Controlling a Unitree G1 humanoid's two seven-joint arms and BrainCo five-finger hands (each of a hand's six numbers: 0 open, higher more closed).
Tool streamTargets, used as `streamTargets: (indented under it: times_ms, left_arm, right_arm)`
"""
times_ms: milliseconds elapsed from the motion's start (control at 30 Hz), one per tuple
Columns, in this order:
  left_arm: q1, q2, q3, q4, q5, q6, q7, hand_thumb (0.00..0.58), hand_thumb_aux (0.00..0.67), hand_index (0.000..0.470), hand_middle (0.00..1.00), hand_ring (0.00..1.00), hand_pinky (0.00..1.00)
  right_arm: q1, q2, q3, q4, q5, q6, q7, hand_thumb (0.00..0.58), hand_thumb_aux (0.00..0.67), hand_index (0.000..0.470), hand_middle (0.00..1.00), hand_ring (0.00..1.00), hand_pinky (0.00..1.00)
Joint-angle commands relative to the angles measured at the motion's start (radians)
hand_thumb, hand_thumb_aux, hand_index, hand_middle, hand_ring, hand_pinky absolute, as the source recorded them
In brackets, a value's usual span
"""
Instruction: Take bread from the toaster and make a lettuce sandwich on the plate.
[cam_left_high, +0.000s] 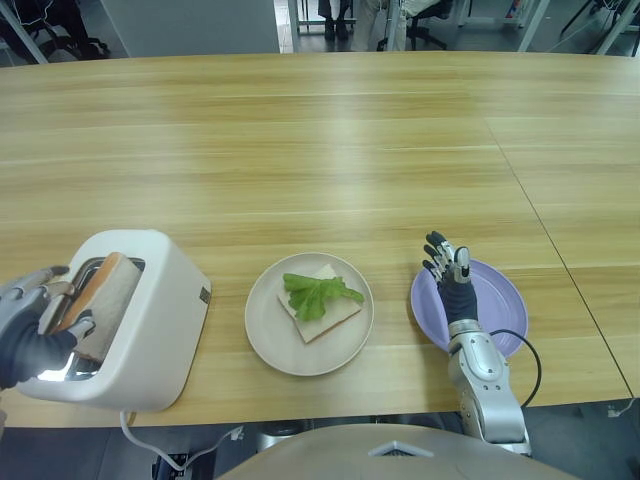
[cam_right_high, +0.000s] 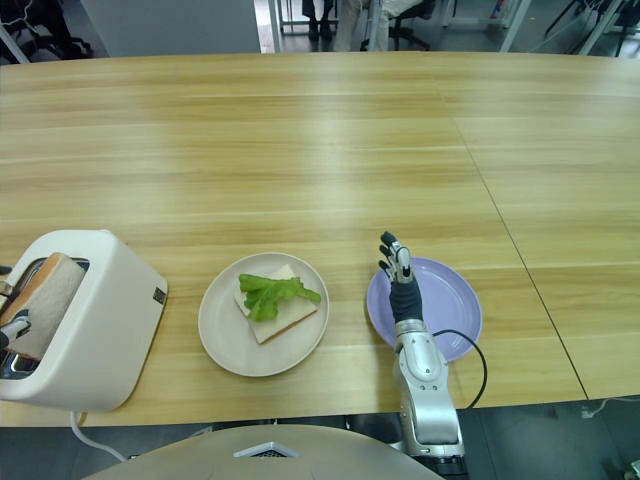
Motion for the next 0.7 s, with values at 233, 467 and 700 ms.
streamTargets:
  times_ms: [233, 467, 700]
  left_arm:
    - [-0.126, 0.011, 0.026, 0.039, -0.036, 0.055, 0.066, 0.580, 0.670, 0.460, 1.00, 1.00, 1.00]
    - [-0.278, 0.053, 0.055, 0.032, -0.030, 0.141, 0.124, 0.580, 0.670, 0.460, 1.00, 1.00, 1.00]
    - [-0.436, 0.058, 0.049, 0.002, -0.058, 0.214, 0.188, 0.580, 0.670, 0.460, 1.00, 1.00, 1.00]
  right_arm:
    - [-0.006, 0.002, -0.001, 0.016, -0.007, -0.002, -0.003, 0.000, 0.000, 0.000, 0.00, 0.00, 0.00]
    - [-0.005, 0.006, 0.003, 0.022, -0.011, -0.005, -0.005, 0.000, 0.000, 0.000, 0.00, 0.00, 0.00]
    - [-0.010, 0.006, 0.002, 0.031, -0.013, -0.009, -0.008, 0.000, 0.000, 0.000, 0.00, 0.00, 0.00]
